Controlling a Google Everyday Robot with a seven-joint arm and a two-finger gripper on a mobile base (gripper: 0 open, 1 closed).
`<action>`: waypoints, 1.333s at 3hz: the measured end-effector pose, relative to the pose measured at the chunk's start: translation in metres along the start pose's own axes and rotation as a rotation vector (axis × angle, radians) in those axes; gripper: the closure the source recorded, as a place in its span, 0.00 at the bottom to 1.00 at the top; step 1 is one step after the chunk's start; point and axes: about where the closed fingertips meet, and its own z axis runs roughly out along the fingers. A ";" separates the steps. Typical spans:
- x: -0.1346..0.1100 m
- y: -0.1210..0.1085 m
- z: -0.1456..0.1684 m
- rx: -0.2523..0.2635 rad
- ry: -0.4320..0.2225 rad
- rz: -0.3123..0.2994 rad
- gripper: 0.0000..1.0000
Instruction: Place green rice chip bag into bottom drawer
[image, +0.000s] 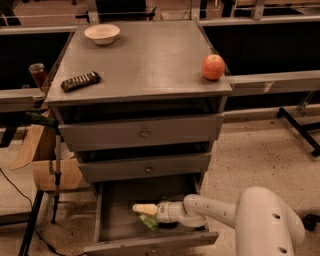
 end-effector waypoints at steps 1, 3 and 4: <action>0.005 0.007 0.000 0.049 -0.006 -0.034 0.00; 0.021 0.030 -0.007 0.262 -0.046 -0.136 0.00; 0.018 0.032 -0.009 0.345 -0.066 -0.161 0.00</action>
Offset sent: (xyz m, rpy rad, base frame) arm -0.0235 0.0047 0.0344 -0.3619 -0.1704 -0.0483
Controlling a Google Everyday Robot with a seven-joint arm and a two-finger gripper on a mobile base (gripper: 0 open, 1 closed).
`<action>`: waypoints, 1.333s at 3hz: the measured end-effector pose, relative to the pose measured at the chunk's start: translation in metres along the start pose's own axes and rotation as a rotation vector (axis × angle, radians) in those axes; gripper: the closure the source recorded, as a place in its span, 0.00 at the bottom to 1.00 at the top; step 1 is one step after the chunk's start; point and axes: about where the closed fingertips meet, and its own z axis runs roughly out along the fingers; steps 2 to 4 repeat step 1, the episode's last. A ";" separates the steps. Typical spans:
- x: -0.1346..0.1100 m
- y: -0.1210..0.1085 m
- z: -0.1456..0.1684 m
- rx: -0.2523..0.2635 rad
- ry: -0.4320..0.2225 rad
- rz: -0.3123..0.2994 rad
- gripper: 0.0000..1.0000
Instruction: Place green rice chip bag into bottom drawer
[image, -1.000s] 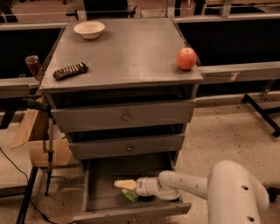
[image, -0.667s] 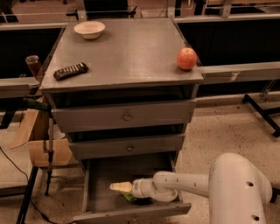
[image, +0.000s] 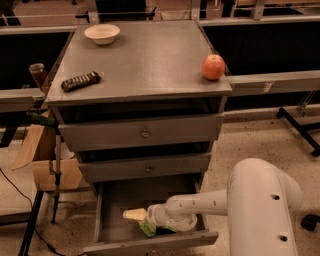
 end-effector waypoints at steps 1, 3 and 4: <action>0.000 0.000 0.000 0.000 0.000 0.000 0.00; 0.000 0.000 0.000 0.000 0.000 0.000 0.00; 0.000 0.000 0.000 0.000 0.000 0.000 0.00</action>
Offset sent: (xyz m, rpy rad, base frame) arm 0.0000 0.0000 0.0000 0.0000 0.0000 0.0000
